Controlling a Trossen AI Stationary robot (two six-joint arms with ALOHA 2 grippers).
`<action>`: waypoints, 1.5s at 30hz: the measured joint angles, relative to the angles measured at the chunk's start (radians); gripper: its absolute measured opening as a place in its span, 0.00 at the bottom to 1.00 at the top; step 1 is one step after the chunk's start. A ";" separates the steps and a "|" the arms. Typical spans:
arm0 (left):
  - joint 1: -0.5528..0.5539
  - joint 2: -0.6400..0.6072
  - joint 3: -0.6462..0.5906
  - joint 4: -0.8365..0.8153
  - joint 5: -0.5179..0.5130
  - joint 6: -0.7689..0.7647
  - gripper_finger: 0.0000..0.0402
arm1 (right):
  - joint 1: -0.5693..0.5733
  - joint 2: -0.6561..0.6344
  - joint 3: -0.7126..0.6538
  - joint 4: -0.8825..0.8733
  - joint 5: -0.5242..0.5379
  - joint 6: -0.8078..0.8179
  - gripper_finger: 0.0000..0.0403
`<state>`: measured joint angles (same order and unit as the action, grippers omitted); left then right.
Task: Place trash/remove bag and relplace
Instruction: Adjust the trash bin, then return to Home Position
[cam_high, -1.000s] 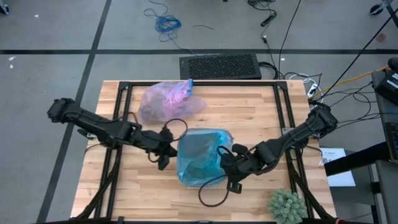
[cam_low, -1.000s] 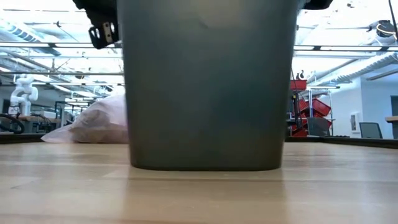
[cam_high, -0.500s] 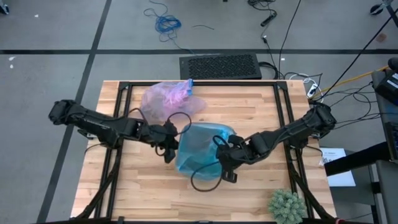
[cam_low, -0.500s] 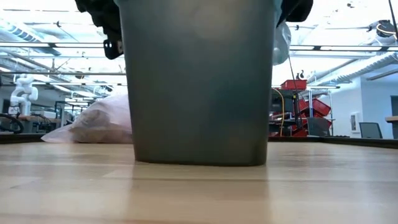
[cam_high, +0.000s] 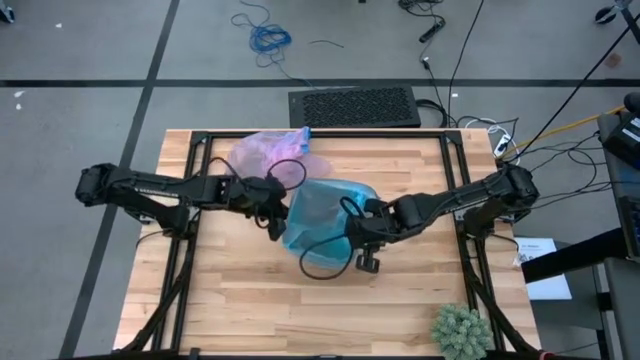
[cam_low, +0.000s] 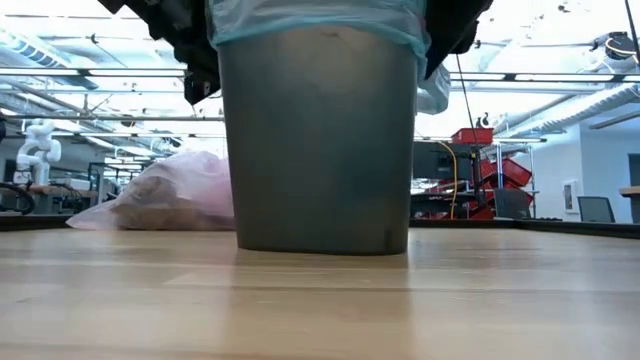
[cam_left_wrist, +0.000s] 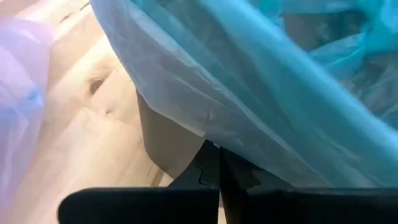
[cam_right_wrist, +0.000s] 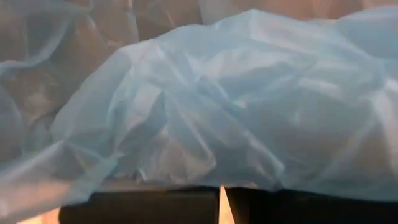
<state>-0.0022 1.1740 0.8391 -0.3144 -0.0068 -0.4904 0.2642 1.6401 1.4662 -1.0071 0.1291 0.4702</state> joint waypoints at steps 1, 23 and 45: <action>0.006 -0.010 0.000 -0.002 0.005 0.000 0.00 | 0.000 -0.006 0.000 -0.012 0.001 0.000 0.00; 0.027 -0.388 0.001 -0.065 -0.005 0.013 0.00 | 0.052 -0.380 0.001 -0.062 0.090 0.028 0.00; 0.189 -0.868 -0.471 0.322 -0.151 0.033 0.00 | -0.342 -1.181 -0.926 1.018 -0.118 -0.208 0.00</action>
<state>0.1866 0.3064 0.3676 0.0079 -0.1578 -0.4570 -0.0780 0.4591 0.5401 0.0113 0.0116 0.2621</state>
